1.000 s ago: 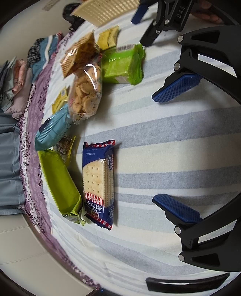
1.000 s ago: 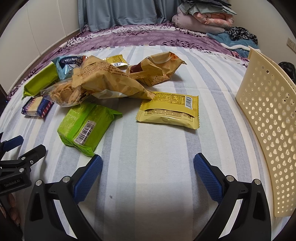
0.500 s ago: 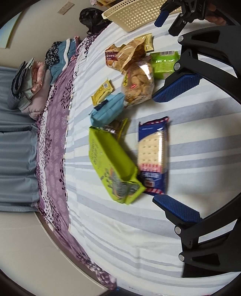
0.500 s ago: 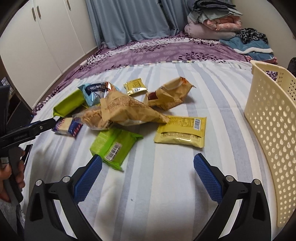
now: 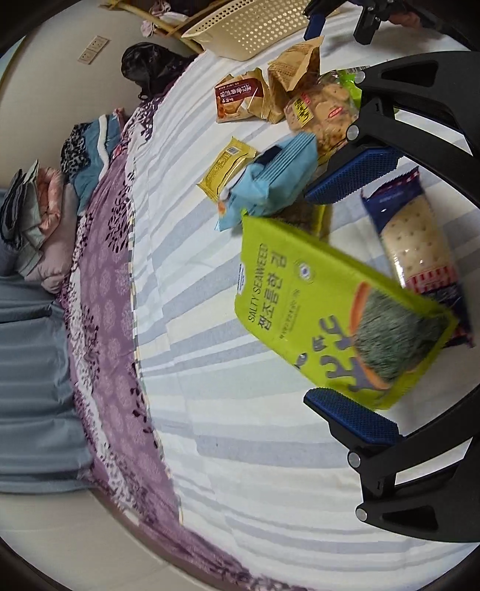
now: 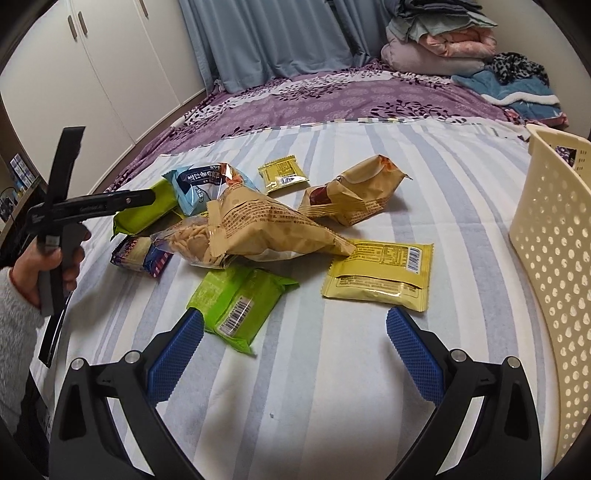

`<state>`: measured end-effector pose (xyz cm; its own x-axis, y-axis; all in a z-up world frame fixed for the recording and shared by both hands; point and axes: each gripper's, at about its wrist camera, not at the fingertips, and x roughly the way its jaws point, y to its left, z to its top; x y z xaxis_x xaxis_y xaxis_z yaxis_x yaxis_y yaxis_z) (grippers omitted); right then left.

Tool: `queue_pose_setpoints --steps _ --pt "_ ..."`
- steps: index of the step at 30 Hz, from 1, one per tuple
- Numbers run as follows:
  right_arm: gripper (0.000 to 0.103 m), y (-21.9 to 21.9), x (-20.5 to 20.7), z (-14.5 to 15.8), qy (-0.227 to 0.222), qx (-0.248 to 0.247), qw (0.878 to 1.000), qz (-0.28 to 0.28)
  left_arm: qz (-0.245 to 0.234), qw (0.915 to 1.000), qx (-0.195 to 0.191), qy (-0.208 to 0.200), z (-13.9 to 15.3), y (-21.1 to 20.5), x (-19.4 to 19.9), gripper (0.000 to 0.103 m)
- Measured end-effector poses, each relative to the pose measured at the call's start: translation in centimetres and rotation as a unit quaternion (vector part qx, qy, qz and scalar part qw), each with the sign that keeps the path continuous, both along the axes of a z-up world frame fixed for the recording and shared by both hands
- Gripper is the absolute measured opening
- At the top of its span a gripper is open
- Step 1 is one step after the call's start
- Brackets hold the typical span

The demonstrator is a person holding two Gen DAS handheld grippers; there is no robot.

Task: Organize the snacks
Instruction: 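Reach the left gripper to the green SALTY SEAWEED bag and grasp it, then carry the seaweed bag with the left gripper while the right gripper grasps a tan cookie bag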

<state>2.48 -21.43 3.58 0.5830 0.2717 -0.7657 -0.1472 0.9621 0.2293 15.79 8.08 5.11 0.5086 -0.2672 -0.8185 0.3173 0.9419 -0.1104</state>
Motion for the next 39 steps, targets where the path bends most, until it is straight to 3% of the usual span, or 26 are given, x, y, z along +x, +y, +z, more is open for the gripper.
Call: queue_pose_setpoints --steps 8,13,16,21,33,39 --pt "0.098 0.4 0.6 -0.1 -0.001 -0.001 1.0 0.013 -0.016 0.9976 -0.044 0.05 -2.9 1.3 3.4 0.1" --pt "0.098 0.7 1.4 0.0 0.0 0.001 1.0 0.015 -0.021 0.9972 -0.042 0.057 -3.8 1.0 3.4 0.1" --pt "0.098 0.9 1.7 0.3 -0.005 0.003 1.0 0.019 -0.011 0.997 -0.051 0.058 -3.9 1.3 3.0 0.087" --pt "0.098 1.3 2.5 0.7 -0.011 0.006 1.0 0.024 0.004 0.9972 -0.061 0.044 -3.3 1.7 2.2 0.081" --pt "0.098 2.5 5.9 0.9 -0.023 0.024 0.999 0.037 0.023 0.9959 -0.087 -0.012 0.8 2.1 -0.9 0.081" --pt "0.098 2.9 9.0 -1.3 0.019 0.049 0.997 0.051 0.024 0.9946 -0.097 -0.028 2.5 2.2 -2.2 0.081"
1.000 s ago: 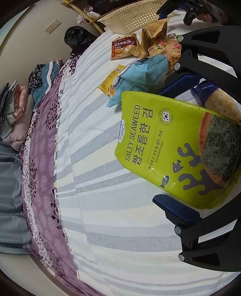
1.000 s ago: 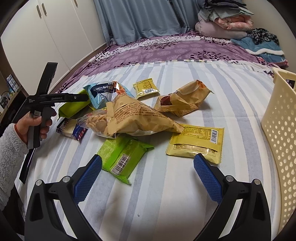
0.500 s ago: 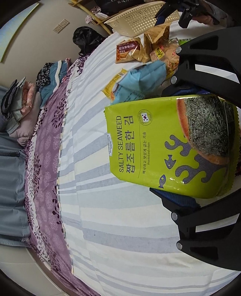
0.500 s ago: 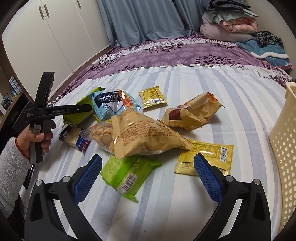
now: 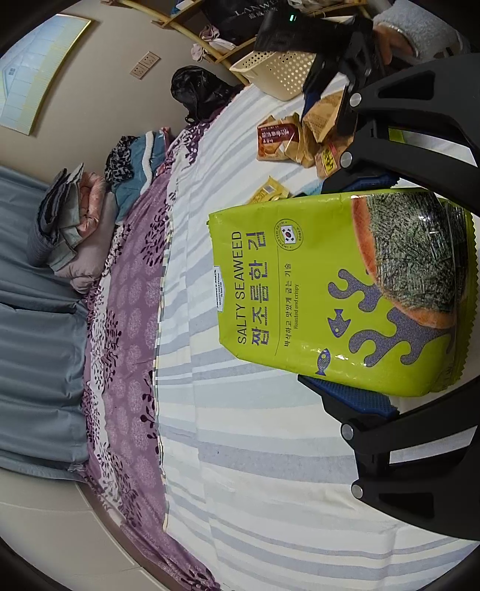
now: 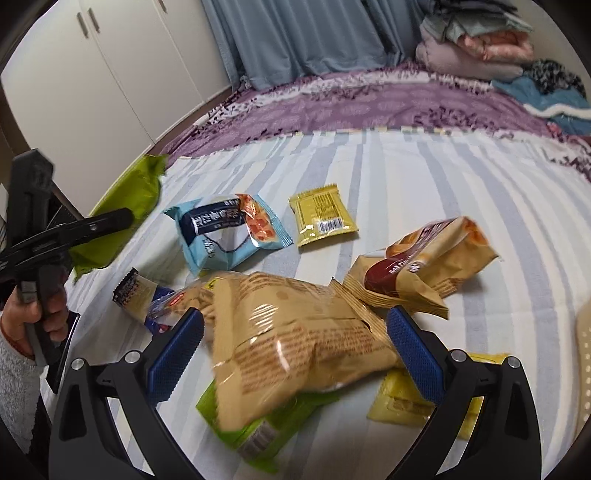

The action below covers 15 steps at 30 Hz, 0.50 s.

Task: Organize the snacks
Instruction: 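Carry the seaweed bag with the left gripper while the right gripper grasps a tan cookie bag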

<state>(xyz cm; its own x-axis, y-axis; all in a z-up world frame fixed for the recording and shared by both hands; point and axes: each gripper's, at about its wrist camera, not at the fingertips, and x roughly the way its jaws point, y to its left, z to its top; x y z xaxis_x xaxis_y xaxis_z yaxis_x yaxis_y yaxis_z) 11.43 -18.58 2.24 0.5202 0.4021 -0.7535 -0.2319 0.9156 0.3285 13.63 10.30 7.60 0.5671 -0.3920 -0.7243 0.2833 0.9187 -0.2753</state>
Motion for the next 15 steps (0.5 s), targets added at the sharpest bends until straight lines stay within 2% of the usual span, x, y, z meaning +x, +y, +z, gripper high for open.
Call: queue_pose_setpoints --steps 5,7,15 --pt "0.095 -0.5 0.8 -0.9 0.02 0.047 0.999 0.001 -0.006 1.0 -0.005 -0.006 0.7 -0.4 -1.0 0.081" --pt "0.082 -0.7 0.7 -0.9 0.026 0.062 0.998 0.007 -0.008 0.9999 -0.006 -0.007 0.8 -0.6 -1.4 0.081" --pt "0.063 -1.0 -1.2 0.0 0.013 0.077 0.997 0.012 -0.013 0.9997 -0.014 -0.013 1.6 -1.2 -2.6 0.081"
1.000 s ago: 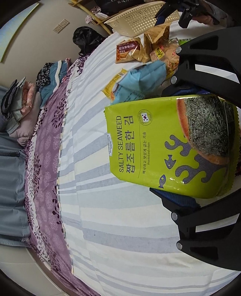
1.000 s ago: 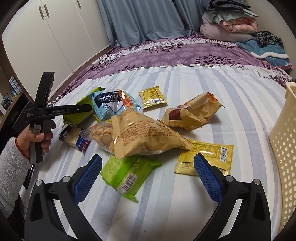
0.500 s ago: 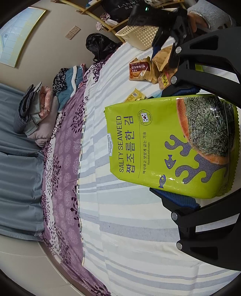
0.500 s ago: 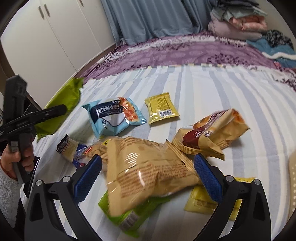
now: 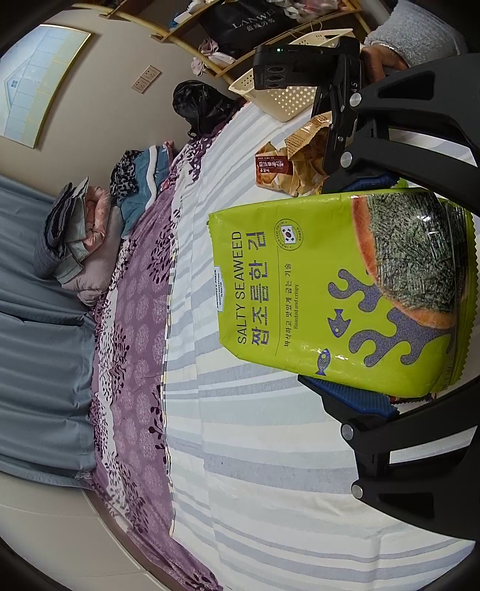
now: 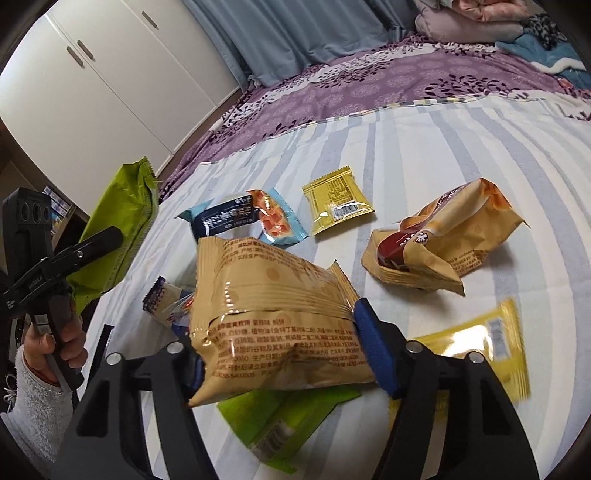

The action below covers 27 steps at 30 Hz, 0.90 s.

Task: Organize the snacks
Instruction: 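Carry the seaweed bag with the left gripper while the right gripper grasps a tan cookie bag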

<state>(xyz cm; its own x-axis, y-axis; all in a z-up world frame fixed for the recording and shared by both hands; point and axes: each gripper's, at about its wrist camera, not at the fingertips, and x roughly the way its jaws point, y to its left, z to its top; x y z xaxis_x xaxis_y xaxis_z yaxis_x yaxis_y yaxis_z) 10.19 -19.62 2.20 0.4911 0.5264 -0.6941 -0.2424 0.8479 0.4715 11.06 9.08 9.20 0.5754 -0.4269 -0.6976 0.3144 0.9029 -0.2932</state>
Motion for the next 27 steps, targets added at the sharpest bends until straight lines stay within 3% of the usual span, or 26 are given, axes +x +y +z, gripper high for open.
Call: queue_pose_setpoints --steps 6,15,27 --pt "0.055 0.0 -2.0 1.5 -0.023 0.005 1.0 0.0 -0.001 1.0 -0.001 -0.007 1.0 -0.4 -1.0 0.081" --pt "0.053 -1.7 -5.2 5.0 -0.065 0.034 0.997 -0.016 -0.008 0.9995 0.003 -0.03 3.8 -1.7 -3.0 0.081" --pt "0.053 -8.8 -11.0 9.9 -0.132 0.049 0.985 -0.096 -0.046 0.9972 0.011 -0.058 7.1 -6.2 -6.0 0.081"
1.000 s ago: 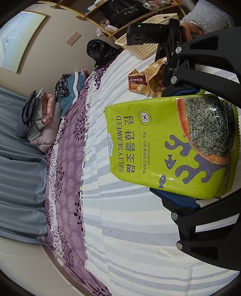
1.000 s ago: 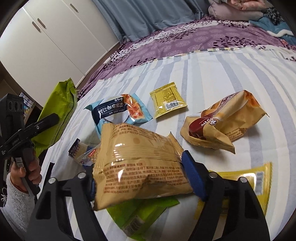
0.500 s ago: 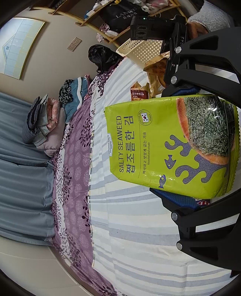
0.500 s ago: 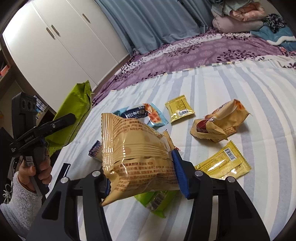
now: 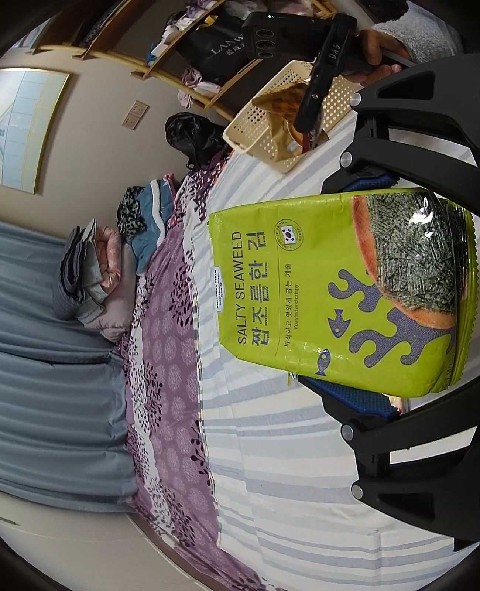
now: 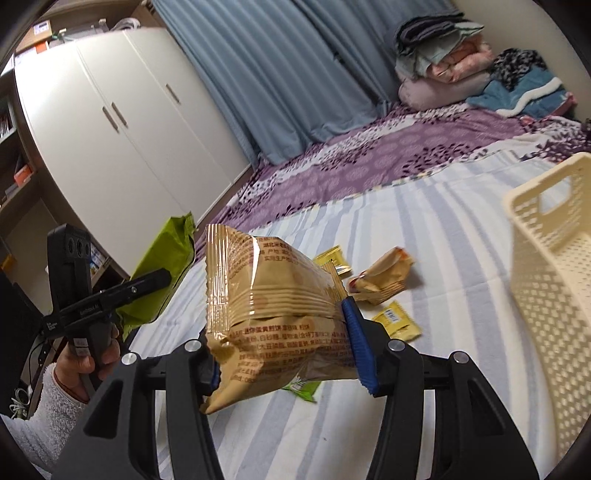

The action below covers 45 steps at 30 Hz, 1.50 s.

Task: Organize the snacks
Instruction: 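Carry the seaweed bag with the left gripper while the right gripper grasps a tan cookie bag, then drop the seaweed bag into the cream basket with the left gripper while the right releases the cookie bag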

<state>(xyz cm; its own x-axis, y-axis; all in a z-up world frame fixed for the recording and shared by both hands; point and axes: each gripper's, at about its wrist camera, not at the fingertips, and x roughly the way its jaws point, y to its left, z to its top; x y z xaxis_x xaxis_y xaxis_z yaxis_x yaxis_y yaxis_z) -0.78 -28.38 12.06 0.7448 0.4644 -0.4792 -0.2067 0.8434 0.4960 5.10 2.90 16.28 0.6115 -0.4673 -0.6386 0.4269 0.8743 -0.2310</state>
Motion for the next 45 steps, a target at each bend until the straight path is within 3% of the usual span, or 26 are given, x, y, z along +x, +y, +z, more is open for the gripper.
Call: queue_pose_setpoints --steps 9,15,20,29,34,42,45 --pt "0.052 -8.0 -5.6 2.4 -0.048 -0.02 0.993 -0.108 -0.042 0.999 0.006 -0.017 2.1 -5.1 -2.0 0.081" --pt "0.05 -13.3 -8.5 2.2 -0.052 -0.044 0.98 -0.189 -0.071 0.9972 0.01 -0.023 2.9 -8.8 -2.9 0.081" --pt "0.051 -16.5 -9.9 1.2 -0.035 -0.09 0.961 -0.259 -0.094 0.9952 0.012 -0.022 3.1 -11.8 -3.3 0.081" --pt "0.054 -18.9 -12.2 -0.6 -0.028 -0.094 0.949 -0.301 -0.138 0.9901 0.018 -0.017 3.1 -17.5 -3.6 0.081" --pt "0.064 -19.3 -13.3 -0.7 -0.043 -0.099 0.942 -0.318 -0.166 0.9859 0.018 -0.016 3.0 -21.0 -3.6 0.081" --pt "0.065 -19.5 -14.3 -0.3 -0.061 -0.099 0.939 -0.323 -0.215 0.9764 0.002 -0.016 3.4 -28.3 -3.1 0.081" --pt "0.074 -19.7 -14.8 -0.4 -0.065 -0.096 0.937 -0.33 -0.235 0.9717 0.002 -0.018 3.3 -31.2 -3.1 0.081"
